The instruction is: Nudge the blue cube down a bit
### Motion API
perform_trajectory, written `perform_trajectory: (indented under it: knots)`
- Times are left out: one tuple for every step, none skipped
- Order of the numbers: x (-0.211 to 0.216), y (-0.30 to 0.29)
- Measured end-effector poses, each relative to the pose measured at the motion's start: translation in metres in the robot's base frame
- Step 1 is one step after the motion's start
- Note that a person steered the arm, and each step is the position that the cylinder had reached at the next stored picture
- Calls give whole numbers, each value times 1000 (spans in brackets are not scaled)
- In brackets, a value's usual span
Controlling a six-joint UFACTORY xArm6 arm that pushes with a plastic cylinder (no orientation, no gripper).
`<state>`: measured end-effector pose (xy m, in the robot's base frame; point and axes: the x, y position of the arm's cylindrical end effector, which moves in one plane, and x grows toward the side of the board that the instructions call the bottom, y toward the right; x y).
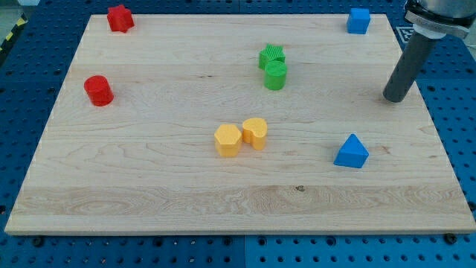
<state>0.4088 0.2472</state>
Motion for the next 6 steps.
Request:
perform_trajectory:
  knots:
    - [-8,0]
    - [-53,0]
    - [-94,14]
    - [-114,38]
    - [-168,37]
    - [-215,23]
